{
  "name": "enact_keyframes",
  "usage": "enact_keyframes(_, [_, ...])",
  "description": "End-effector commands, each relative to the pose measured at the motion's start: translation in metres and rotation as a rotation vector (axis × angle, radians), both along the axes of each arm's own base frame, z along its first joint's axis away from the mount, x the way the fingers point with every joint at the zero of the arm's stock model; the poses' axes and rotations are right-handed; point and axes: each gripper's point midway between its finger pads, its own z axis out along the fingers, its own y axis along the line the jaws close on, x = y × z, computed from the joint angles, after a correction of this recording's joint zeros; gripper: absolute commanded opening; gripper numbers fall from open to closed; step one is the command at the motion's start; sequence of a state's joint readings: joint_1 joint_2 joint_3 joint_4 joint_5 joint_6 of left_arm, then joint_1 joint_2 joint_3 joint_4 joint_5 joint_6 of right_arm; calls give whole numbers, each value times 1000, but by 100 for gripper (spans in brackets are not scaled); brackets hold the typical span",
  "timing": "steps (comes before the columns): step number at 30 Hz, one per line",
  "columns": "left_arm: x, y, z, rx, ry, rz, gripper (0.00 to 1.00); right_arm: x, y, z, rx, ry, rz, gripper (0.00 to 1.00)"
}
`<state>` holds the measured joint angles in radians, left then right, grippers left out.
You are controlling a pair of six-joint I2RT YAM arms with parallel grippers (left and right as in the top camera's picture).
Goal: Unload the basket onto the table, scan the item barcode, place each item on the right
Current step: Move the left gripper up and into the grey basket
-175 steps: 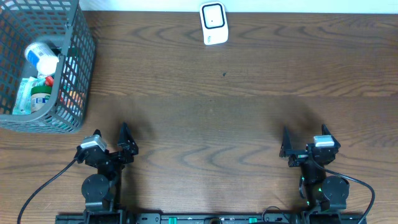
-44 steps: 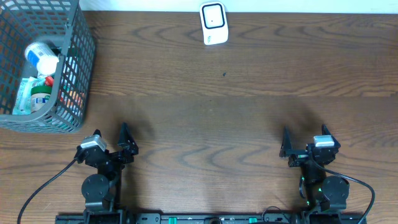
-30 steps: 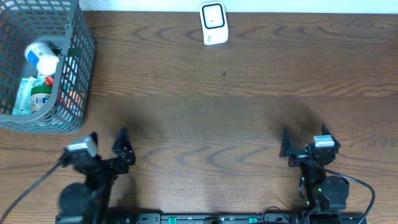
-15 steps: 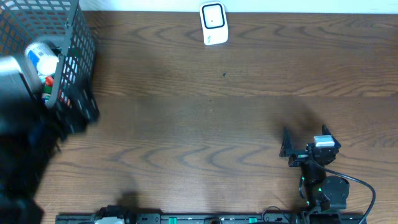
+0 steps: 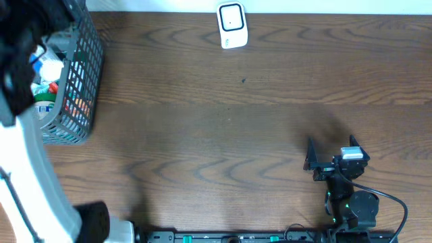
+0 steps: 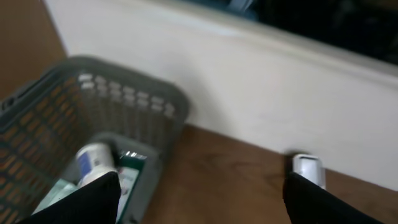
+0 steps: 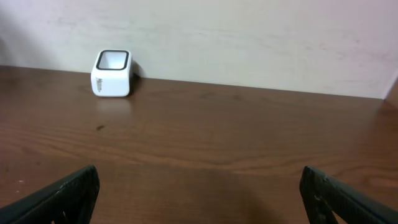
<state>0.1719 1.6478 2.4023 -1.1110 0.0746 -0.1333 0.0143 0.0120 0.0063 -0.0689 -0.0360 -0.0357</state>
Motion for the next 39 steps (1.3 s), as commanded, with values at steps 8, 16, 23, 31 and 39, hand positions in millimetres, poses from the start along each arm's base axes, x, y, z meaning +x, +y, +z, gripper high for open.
enact_keyframes(8, [12,75,-33,-26,85,220,84,0,1,0,12,0,3,99])
enact_keyframes(16, [10,152,-84,-226,151,547,84,0,1,0,12,0,3,99])
enact_keyframes(23, [26,184,-139,-253,268,601,84,0,1,0,12,0,3,99])
enact_keyframes(31, [52,209,-169,-254,273,623,84,0,1,0,12,0,3,99])
enact_keyframes(39, [64,216,-198,-264,320,625,84,0,1,0,12,0,3,99])
